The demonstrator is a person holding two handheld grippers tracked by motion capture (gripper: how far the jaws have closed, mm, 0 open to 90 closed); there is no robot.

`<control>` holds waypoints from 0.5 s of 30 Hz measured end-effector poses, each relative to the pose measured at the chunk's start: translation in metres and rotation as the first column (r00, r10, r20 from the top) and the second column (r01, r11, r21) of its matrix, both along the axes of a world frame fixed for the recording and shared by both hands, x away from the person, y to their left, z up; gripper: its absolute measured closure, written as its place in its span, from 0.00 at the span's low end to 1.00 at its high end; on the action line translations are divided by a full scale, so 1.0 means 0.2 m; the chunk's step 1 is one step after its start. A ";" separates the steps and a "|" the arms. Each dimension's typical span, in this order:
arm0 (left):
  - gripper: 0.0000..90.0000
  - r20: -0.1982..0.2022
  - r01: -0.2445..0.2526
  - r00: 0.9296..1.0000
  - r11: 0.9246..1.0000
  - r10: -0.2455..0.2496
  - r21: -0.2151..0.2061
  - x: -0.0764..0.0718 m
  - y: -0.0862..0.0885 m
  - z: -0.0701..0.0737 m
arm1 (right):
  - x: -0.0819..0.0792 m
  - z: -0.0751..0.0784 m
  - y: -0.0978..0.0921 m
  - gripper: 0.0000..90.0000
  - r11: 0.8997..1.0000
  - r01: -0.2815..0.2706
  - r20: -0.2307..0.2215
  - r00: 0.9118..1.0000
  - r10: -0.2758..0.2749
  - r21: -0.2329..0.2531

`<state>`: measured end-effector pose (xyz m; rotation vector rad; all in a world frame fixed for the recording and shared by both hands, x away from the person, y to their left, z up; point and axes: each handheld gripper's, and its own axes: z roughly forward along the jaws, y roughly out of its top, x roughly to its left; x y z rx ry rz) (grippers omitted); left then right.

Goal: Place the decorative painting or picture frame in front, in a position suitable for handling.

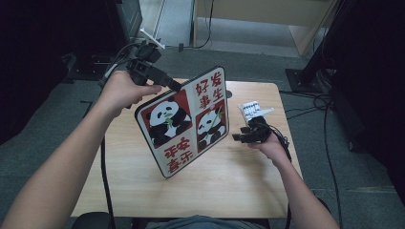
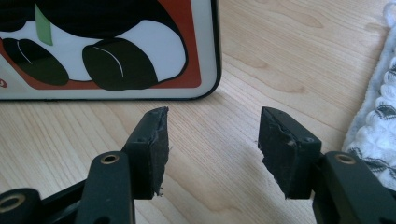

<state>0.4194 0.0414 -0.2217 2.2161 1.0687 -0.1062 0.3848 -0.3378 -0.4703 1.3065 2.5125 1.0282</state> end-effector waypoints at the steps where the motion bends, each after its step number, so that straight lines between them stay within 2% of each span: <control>1: 0.38 0.005 -0.005 1.000 1.000 0.005 -0.002 0.00 0.01 0.01 | 0.00 0.00 0.00 0.49 1.000 -0.005 0.005 1.000 0.005 0.000; 3: 0.38 0.011 -0.008 1.000 1.000 0.008 -0.003 -0.01 0.03 0.02 | 0.01 0.00 0.00 0.49 1.000 -0.009 0.005 1.000 0.009 0.000; 7: 0.38 0.035 -0.034 0.999 0.999 0.035 -0.021 -0.03 0.13 0.05 | 0.01 0.01 -0.01 0.49 1.000 0.000 -0.001 1.000 0.000 0.008; 11: 0.38 0.044 -0.058 0.997 0.998 0.058 -0.007 -0.04 0.20 0.05 | 0.02 0.01 -0.03 0.49 1.000 0.008 -0.001 1.000 -0.008 0.012; 15: 0.38 0.041 -0.089 0.995 0.996 0.089 -0.018 -0.03 0.27 0.03 | 0.03 0.01 -0.04 0.49 1.000 0.012 0.003 1.000 -0.012 0.015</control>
